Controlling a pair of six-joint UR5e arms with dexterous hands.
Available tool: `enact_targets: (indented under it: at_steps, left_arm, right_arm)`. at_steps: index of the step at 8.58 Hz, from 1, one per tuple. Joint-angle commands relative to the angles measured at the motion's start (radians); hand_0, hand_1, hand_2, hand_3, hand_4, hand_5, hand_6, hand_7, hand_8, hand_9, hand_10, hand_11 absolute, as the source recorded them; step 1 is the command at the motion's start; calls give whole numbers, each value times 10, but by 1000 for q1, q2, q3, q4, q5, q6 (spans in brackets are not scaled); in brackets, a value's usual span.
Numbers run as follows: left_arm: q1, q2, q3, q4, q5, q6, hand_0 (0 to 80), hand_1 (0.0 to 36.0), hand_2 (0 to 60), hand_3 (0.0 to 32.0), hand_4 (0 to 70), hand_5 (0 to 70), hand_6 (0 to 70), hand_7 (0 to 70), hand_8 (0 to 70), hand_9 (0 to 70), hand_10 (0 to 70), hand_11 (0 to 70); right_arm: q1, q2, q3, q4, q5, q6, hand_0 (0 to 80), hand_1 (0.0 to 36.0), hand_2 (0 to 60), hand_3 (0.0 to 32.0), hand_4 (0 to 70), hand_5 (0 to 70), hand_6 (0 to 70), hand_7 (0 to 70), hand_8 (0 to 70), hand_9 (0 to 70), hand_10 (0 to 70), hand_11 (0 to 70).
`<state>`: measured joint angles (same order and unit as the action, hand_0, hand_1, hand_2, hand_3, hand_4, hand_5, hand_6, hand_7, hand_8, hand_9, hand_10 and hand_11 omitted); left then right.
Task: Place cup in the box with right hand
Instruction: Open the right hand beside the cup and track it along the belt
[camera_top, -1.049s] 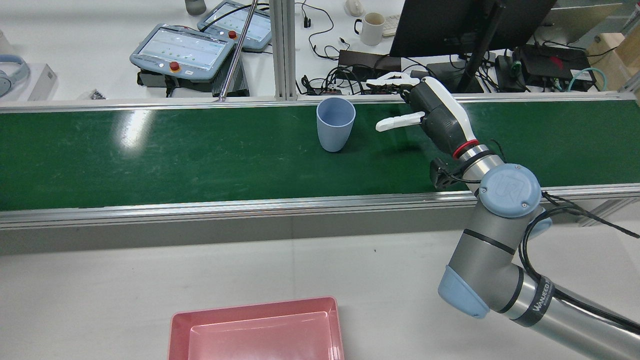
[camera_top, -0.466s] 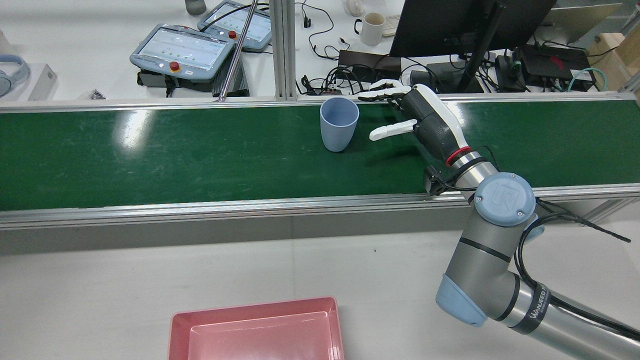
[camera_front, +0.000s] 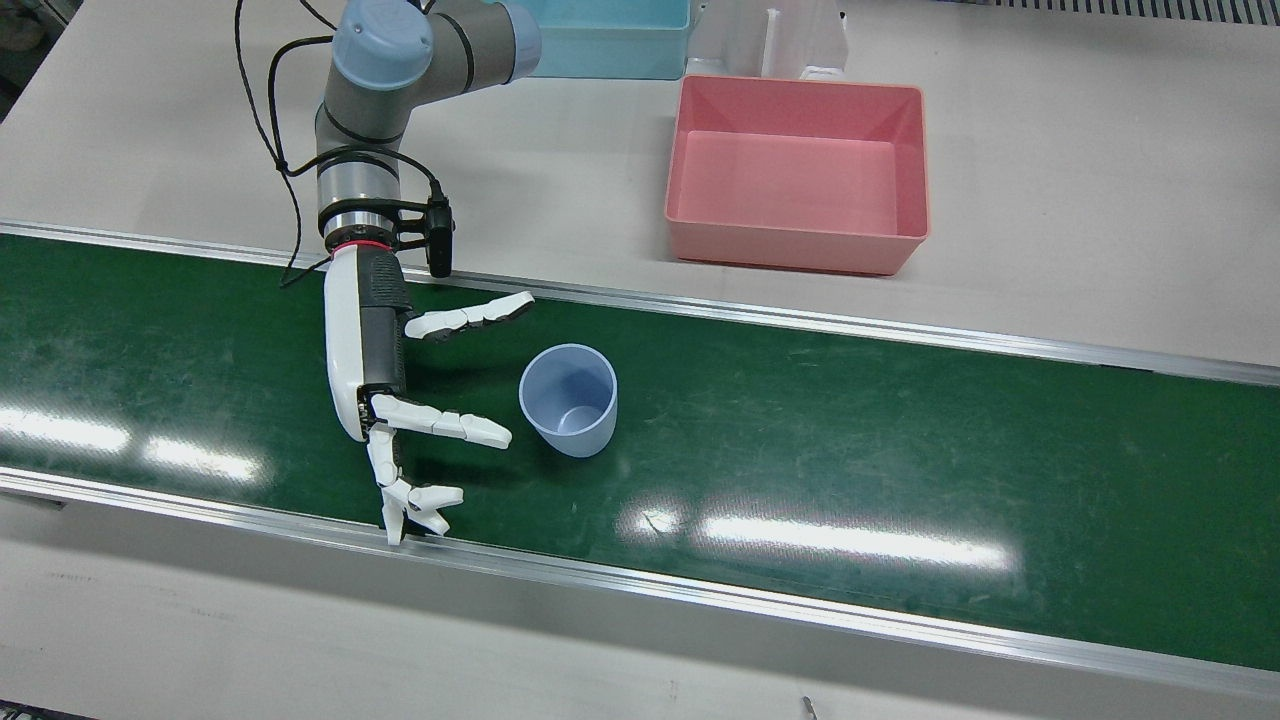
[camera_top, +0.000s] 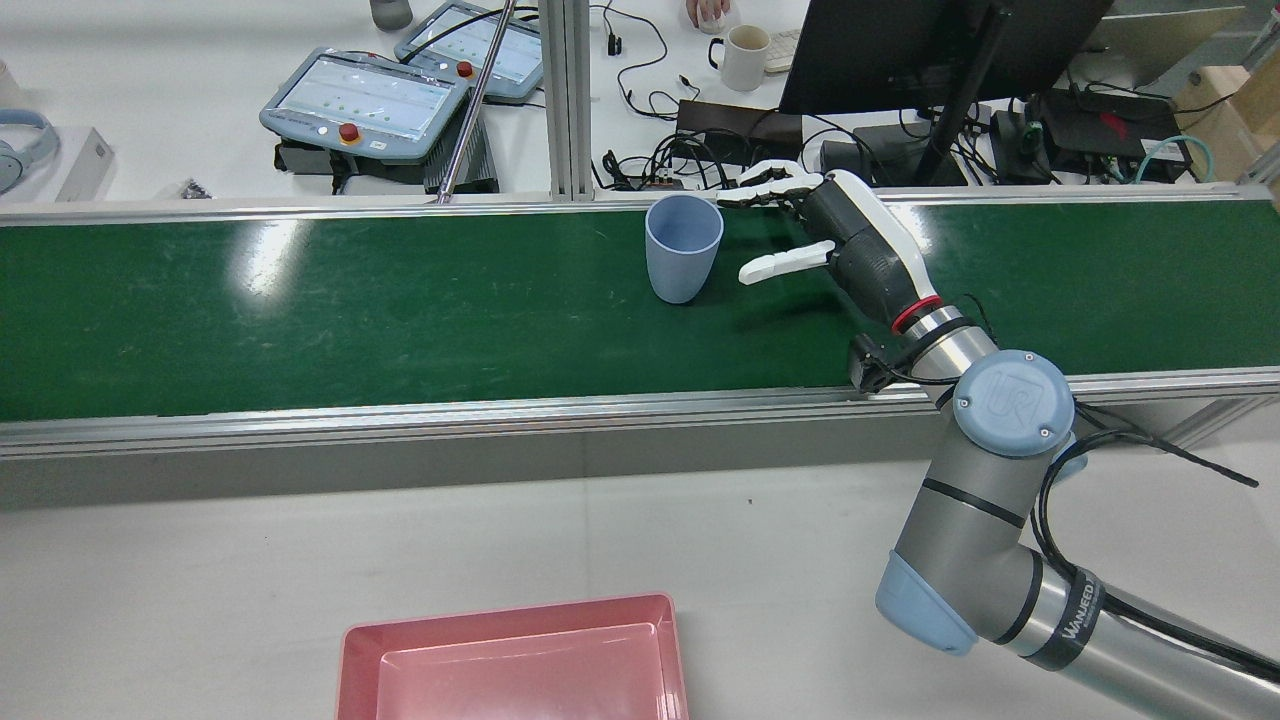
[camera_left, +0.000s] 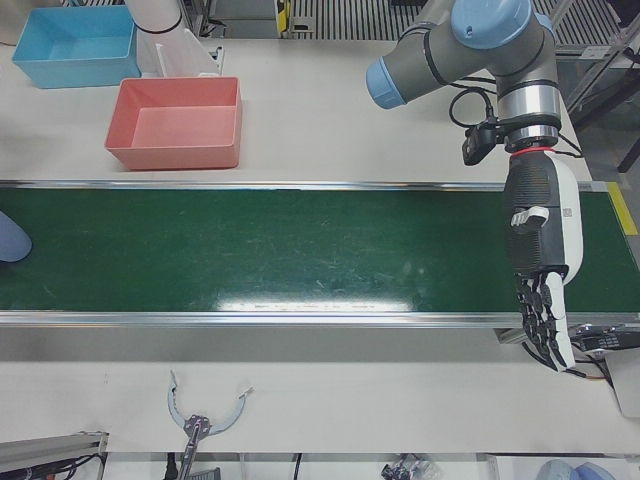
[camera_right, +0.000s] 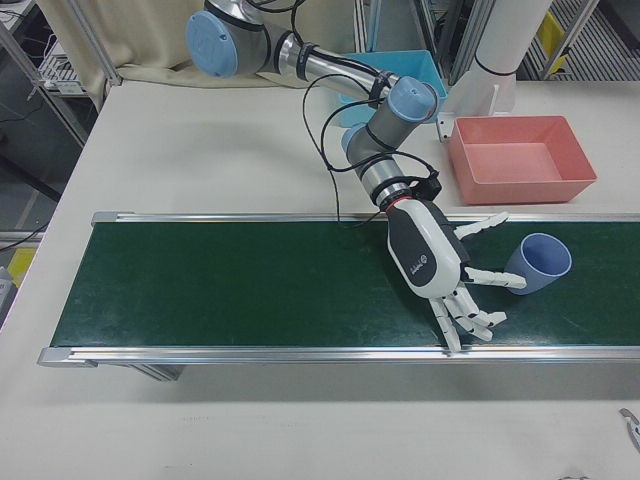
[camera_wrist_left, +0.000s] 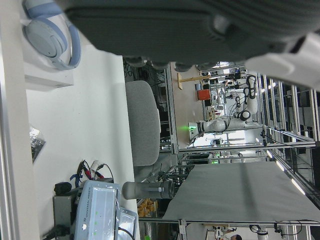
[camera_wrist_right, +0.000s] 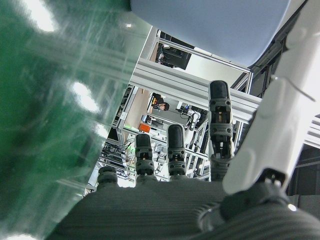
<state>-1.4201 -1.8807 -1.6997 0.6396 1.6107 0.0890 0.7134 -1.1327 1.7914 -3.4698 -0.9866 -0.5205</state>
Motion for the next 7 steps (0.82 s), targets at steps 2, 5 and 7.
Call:
enact_targets:
  at_steps: [2, 5, 7]
  left_arm:
    - [0, 0, -2, 0, 0, 0, 0, 0, 0, 0, 0, 0, 0, 0, 0, 0, 0, 0]
    - [0, 0, -2, 0, 0, 0, 0, 0, 0, 0, 0, 0, 0, 0, 0, 0, 0, 0]
    - [0, 0, -2, 0, 0, 0, 0, 0, 0, 0, 0, 0, 0, 0, 0, 0, 0, 0]
  right_arm:
    - [0, 2, -4, -3, 25, -16, 496, 110, 0, 128, 419, 29, 70, 459, 117, 218, 17, 27]
    - [0, 5, -26, -3, 37, -16, 464, 57, 0, 142, 417, 12, 59, 427, 109, 202, 8, 7]
    - [1, 4, -27, -3, 46, -16, 459, 47, 0, 144, 413, 10, 60, 440, 109, 205, 4, 2]
